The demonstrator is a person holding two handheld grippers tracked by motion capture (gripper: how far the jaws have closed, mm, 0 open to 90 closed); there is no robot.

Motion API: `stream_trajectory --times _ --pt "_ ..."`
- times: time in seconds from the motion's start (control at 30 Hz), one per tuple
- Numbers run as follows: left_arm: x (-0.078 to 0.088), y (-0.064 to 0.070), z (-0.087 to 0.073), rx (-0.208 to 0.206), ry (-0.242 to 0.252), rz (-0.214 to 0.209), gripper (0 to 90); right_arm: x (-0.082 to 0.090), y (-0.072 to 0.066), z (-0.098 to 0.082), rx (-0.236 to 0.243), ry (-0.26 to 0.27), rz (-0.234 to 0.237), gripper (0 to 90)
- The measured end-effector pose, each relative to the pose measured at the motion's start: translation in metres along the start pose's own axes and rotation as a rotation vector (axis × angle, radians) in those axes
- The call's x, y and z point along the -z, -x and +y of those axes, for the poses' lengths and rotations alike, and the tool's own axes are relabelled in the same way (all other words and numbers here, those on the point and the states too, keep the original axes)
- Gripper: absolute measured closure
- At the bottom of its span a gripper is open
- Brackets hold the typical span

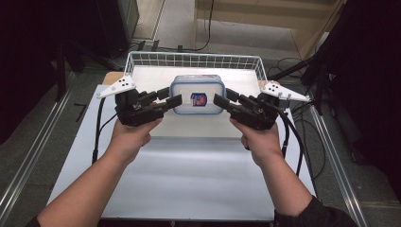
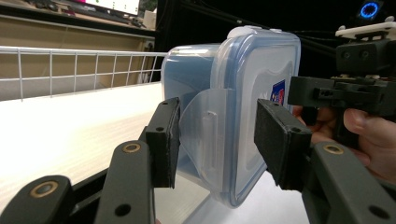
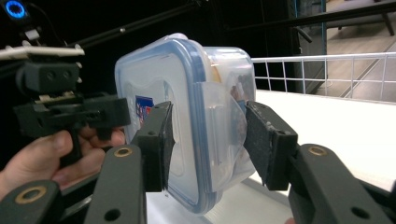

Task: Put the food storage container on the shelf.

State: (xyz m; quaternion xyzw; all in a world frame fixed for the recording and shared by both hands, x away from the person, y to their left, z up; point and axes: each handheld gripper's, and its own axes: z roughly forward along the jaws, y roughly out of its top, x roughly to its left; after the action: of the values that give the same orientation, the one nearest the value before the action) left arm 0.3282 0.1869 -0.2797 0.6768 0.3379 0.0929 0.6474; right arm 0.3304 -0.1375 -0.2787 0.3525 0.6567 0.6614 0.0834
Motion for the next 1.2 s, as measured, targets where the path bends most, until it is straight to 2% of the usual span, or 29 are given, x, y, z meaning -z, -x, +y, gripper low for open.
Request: stream_trajectory --times 0.2,0.23,0.37,0.6,0.73,0.9,1.0,1.1,1.2 --pt "-0.004 -0.012 0.003 0.058 0.002 -0.023 52.8 -0.006 0.011 0.005 -0.061 -0.016 0.026 56.0" --pt "-0.005 -0.015 0.003 0.072 0.000 -0.033 53.7 -0.008 0.016 0.005 -0.085 -0.025 0.035 56.1" --pt "-0.009 -0.020 0.007 0.094 -0.019 -0.035 53.9 -0.010 0.021 0.006 -0.106 -0.039 0.038 56.1" --pt "-0.014 -0.031 0.014 0.168 -0.034 -0.056 55.1 -0.017 0.031 0.012 -0.156 -0.054 0.041 56.2" --pt "-0.017 -0.037 0.016 0.194 -0.057 -0.062 55.2 -0.021 0.036 0.018 -0.178 -0.094 0.045 56.6" --pt "-0.020 -0.044 0.020 0.242 -0.074 -0.069 55.3 -0.023 0.042 0.021 -0.213 -0.115 0.059 57.3" --pt "-0.021 -0.048 0.021 0.279 -0.065 -0.084 56.4 -0.026 0.050 0.022 -0.261 -0.135 0.085 57.8" --pt "-0.022 -0.052 0.022 0.309 -0.073 -0.086 56.6 -0.027 0.053 0.022 -0.281 -0.149 0.097 57.8" --pt "-0.024 -0.058 0.021 0.371 -0.090 -0.100 57.2 -0.030 0.056 0.023 -0.303 -0.164 0.092 57.9"
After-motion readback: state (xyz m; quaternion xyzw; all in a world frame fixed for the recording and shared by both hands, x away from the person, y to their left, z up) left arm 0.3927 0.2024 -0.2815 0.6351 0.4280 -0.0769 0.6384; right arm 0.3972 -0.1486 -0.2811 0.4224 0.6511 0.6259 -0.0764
